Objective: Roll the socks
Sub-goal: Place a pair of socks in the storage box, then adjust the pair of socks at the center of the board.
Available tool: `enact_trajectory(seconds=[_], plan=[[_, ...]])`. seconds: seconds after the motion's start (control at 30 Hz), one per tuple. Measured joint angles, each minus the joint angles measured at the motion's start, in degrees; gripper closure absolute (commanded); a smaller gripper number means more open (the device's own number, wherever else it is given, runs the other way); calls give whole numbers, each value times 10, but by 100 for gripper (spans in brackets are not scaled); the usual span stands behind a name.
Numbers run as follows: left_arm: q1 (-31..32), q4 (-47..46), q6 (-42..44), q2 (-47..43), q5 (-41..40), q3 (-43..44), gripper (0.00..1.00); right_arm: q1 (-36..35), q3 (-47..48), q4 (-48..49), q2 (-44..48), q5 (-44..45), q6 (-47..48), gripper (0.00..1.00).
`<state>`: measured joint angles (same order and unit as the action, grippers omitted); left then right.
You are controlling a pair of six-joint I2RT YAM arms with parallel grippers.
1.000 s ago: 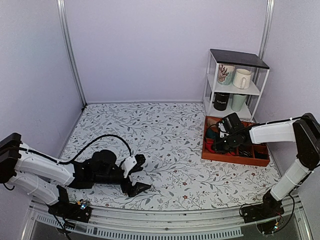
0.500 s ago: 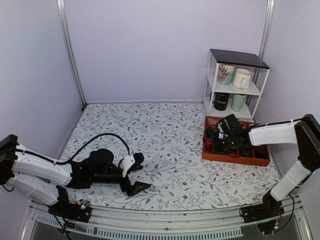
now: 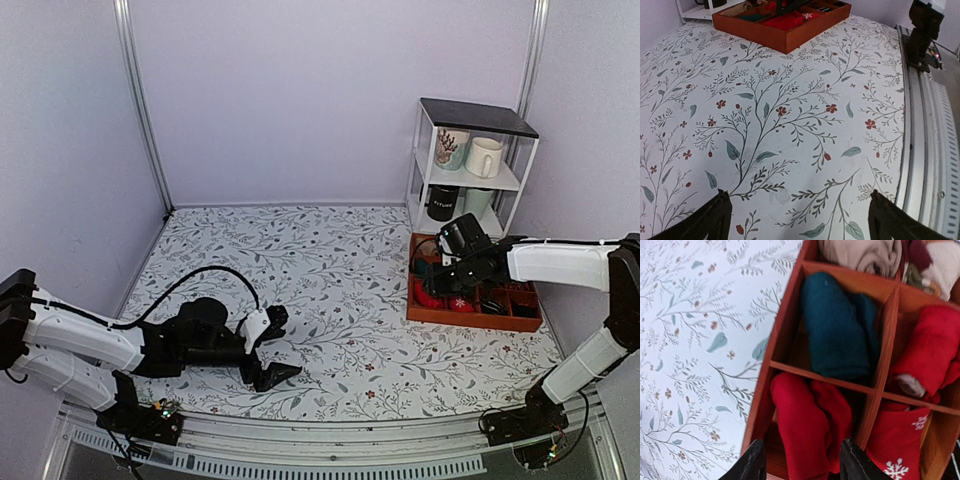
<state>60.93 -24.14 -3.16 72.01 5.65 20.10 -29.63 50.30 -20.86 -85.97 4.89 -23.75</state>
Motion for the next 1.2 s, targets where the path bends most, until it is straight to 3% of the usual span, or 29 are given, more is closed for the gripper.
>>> enact_trajectory(seconds=[0.03,0.07,0.1,0.2,0.43,0.8,0.83,0.9,1.0,1.2], plan=[[0,0,0,0,0,0,4,0,5,-2,4,2,3,52],[0,0,0,0,-2,0,4,0,11,-4,8,4,7,60],[0,0,0,0,-2,0,4,0,16,-5,13,6,10,75],[0,0,1,2,-2,0,4,0,20,-6,29,3,19,95],[-1,0,1,9,-3,0,4,0,12,-3,32,-9,23,100],[-1,1,0,14,-11,0,1,1,-50,26,-3,-21,-8,100],[-1,2,0,14,-12,0,0,1,-50,29,-5,-21,-9,97],[-1,5,0,12,-15,0,0,1,-50,33,-5,-21,-11,77],[-1,7,0,10,-19,-1,1,1,-55,41,5,-21,-11,58],[-5,7,-1,7,-23,-6,1,0,-55,31,122,-10,17,19]])
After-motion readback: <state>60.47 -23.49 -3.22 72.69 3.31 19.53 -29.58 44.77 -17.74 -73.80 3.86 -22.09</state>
